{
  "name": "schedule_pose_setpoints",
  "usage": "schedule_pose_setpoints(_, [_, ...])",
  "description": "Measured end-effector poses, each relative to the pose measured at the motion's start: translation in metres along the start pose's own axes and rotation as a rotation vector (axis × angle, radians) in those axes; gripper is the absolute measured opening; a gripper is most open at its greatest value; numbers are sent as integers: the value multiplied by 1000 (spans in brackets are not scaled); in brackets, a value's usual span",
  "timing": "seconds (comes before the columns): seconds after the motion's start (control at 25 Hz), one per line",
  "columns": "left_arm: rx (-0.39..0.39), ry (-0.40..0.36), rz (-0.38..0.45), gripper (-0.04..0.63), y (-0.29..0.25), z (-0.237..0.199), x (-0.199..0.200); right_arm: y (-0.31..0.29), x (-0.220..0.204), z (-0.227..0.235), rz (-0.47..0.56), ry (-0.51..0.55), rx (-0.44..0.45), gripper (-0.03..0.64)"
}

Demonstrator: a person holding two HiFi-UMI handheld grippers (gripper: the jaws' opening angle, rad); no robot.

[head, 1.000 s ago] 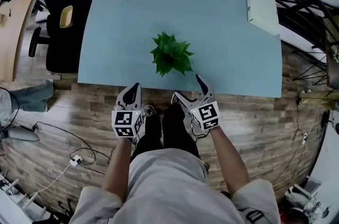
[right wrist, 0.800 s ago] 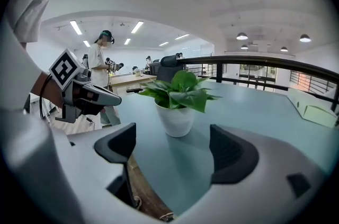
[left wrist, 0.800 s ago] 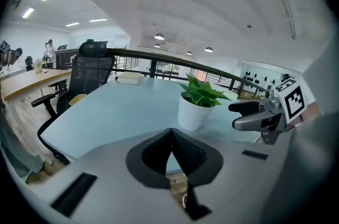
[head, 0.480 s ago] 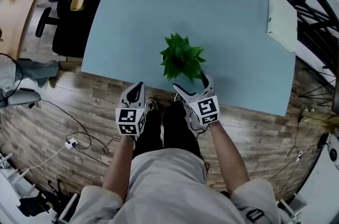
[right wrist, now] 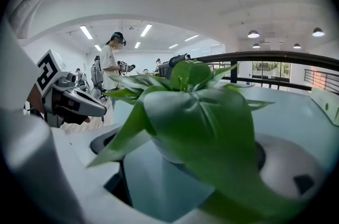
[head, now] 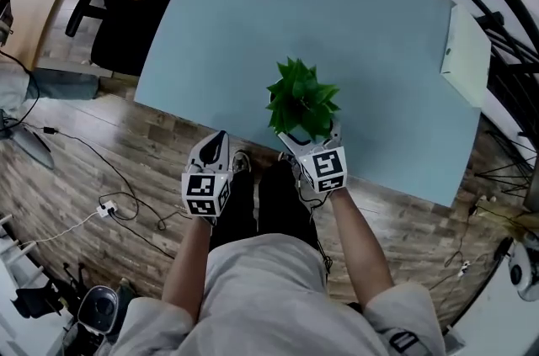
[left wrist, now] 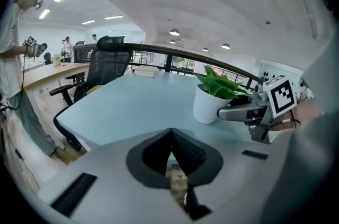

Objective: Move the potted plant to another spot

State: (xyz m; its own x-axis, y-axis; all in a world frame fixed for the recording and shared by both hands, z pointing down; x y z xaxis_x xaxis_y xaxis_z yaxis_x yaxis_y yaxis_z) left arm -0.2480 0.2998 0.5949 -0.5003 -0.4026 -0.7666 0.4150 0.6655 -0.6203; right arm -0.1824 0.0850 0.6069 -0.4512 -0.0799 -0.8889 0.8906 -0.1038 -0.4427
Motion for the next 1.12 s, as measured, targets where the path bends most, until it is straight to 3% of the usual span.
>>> schedule_pose_setpoints(0.36, [31,36,-8,11,-2,-2,-8,-22,3,3,4,-2,37,509])
schedule_pose_setpoints(0.76, [37,50,-38,11,-2,-3,-19,-39,12,10,32,38,12,511])
schedule_pose_setpoints(1.12, [22,47,-40,11,-3,-6,-17,-44,16,-4,30,40,65,499])
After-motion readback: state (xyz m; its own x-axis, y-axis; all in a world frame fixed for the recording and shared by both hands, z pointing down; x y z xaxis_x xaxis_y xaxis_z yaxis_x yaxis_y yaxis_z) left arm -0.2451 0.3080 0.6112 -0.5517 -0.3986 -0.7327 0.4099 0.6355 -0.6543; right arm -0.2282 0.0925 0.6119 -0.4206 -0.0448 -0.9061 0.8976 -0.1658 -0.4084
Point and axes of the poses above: the fingertips, and each gripper's own axes: y backward along the fingers, z to its right, x out of its top, the point moved 5 cm from there along y, backward along the fingers, and after that the axes turned 1 degree about -y, right-handed, at the moved point
